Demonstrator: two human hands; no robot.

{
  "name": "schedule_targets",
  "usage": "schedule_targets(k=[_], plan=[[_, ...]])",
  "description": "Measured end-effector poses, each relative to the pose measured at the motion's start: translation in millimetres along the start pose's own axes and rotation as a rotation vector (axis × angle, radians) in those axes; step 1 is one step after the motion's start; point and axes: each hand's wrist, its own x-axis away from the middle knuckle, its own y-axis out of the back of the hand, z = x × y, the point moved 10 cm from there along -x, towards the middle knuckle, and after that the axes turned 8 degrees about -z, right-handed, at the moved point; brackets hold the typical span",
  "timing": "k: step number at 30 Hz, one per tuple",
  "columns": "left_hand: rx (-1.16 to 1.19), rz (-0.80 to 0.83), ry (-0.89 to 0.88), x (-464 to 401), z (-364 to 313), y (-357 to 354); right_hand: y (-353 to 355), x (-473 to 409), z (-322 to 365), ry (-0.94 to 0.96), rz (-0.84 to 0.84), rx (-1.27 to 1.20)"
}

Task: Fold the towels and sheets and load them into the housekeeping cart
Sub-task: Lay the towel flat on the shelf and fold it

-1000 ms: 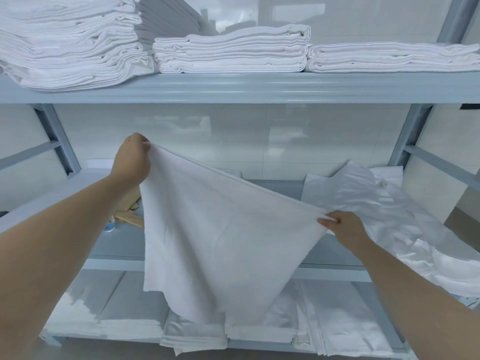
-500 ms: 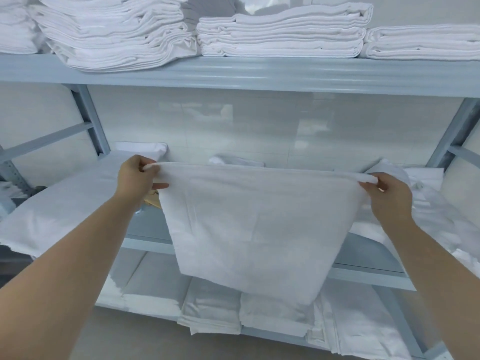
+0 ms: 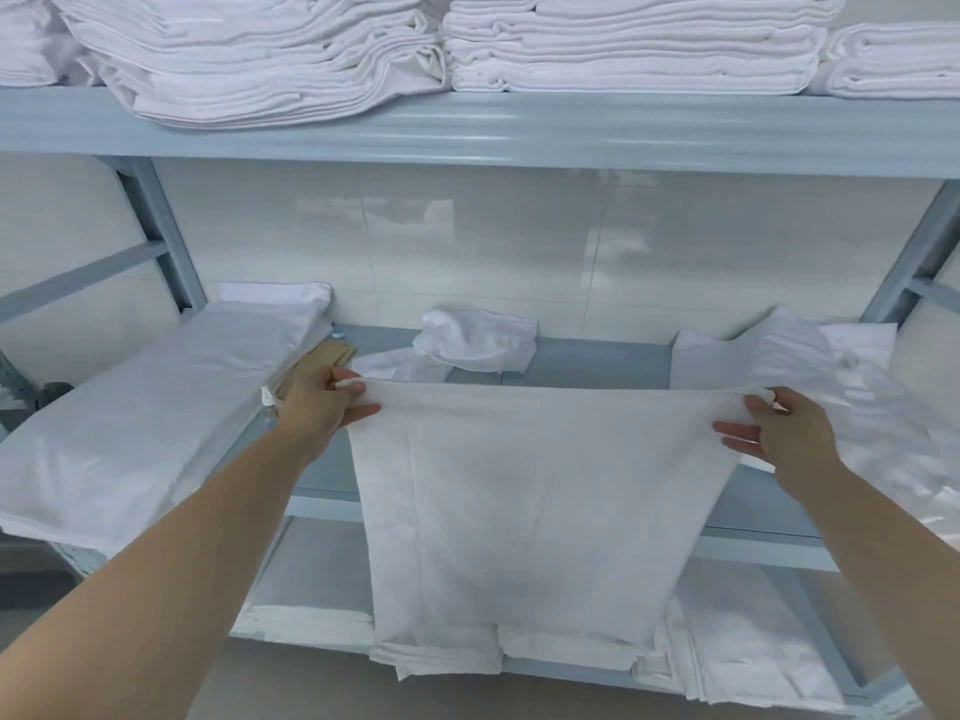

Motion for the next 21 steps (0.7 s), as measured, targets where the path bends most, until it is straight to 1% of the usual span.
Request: schedule_targets(k=[6, 13, 17, 21], plan=[[-0.039, -0.022, -0.046, -55, 22, -22, -6, -28, -23, -0.004, -0.12, 0.025], [-0.127, -0.016, -0.076, -126, 54, -87, -31, -105, -50, 0.01, -0.222, 0.091], [-0.147, -0.039, -0.113, -177, 83, -120, -63, -164, -78, 0.028, -0.222, 0.154], [-0.165, -0.058, -0.114, -234, 119, -146, -94, -222, -110, 0.057, -0.198, 0.203]])
